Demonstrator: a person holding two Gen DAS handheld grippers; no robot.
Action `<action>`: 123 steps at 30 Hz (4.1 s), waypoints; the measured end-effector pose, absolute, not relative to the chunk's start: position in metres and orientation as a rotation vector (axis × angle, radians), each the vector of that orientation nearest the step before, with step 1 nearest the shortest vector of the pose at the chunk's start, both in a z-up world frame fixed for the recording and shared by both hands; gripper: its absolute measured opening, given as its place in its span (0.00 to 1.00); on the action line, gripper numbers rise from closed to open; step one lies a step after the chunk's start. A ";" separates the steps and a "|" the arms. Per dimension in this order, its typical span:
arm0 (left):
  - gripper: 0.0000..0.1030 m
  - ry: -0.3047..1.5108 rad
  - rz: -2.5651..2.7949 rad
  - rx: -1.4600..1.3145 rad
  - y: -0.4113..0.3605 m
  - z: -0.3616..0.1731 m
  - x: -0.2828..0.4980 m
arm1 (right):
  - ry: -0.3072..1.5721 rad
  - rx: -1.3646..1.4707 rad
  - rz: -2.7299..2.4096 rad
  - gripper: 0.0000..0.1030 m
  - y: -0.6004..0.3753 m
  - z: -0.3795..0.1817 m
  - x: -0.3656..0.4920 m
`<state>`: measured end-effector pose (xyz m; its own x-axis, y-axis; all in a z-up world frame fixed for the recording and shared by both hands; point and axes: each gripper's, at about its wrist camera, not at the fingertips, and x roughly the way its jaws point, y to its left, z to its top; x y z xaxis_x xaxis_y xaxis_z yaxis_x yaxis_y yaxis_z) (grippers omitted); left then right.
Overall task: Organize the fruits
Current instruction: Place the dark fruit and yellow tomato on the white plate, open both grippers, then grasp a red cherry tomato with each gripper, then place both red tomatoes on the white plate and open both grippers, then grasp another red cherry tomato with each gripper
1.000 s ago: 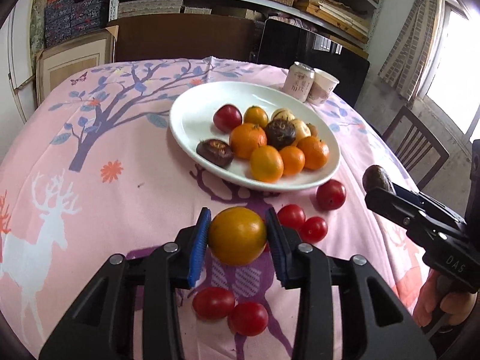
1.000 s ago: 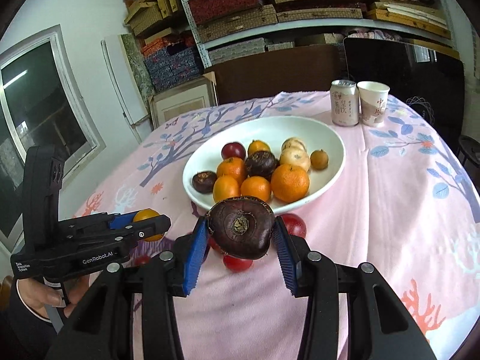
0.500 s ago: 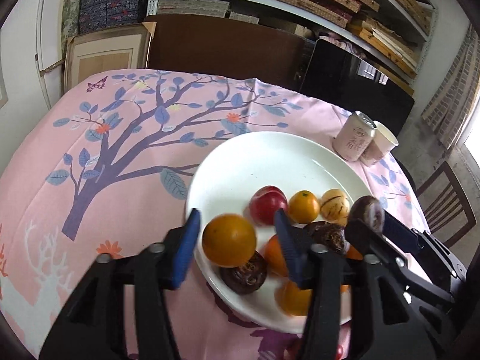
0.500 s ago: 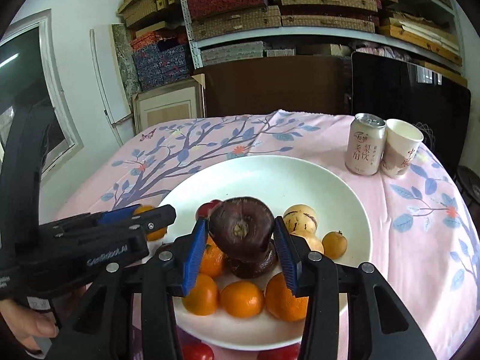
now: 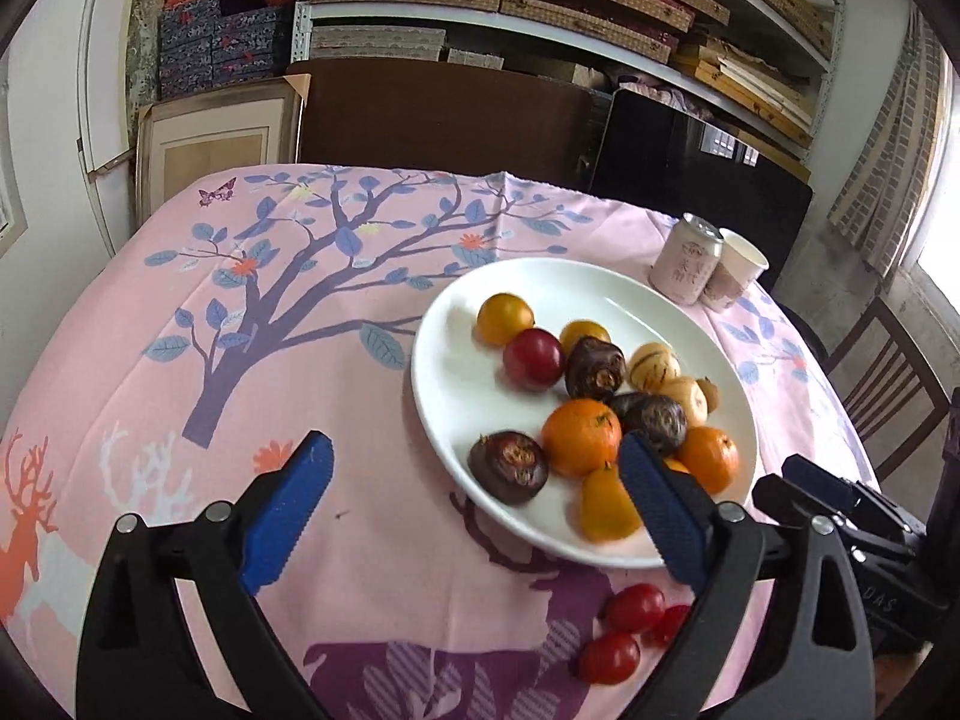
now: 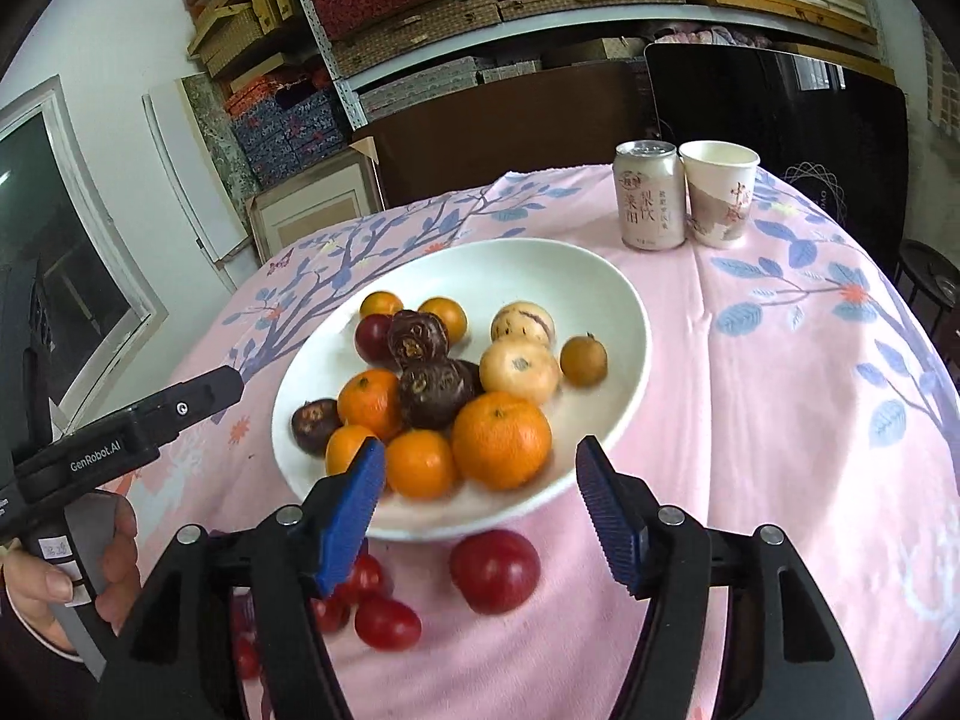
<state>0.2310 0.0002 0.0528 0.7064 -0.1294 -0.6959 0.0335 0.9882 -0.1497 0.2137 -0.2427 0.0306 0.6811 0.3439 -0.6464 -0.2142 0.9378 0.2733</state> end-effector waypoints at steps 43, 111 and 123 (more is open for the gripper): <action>0.70 0.956 -0.218 0.047 0.005 -0.011 0.132 | 0.858 0.098 0.583 0.28 -0.203 0.001 0.121; 0.90 0.830 -0.212 0.032 -0.039 0.005 0.176 | 0.810 -0.007 0.465 0.28 -0.221 0.007 0.162; 0.26 0.859 -0.322 0.085 -0.063 -0.006 0.171 | 0.758 0.035 0.488 0.28 -0.231 0.021 0.160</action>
<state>0.1708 -0.0630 -0.0058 0.6080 -0.2440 -0.7555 0.3123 0.9484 -0.0550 0.1599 -0.2311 0.0209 0.6202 0.4368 -0.6516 -0.4118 0.8883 0.2035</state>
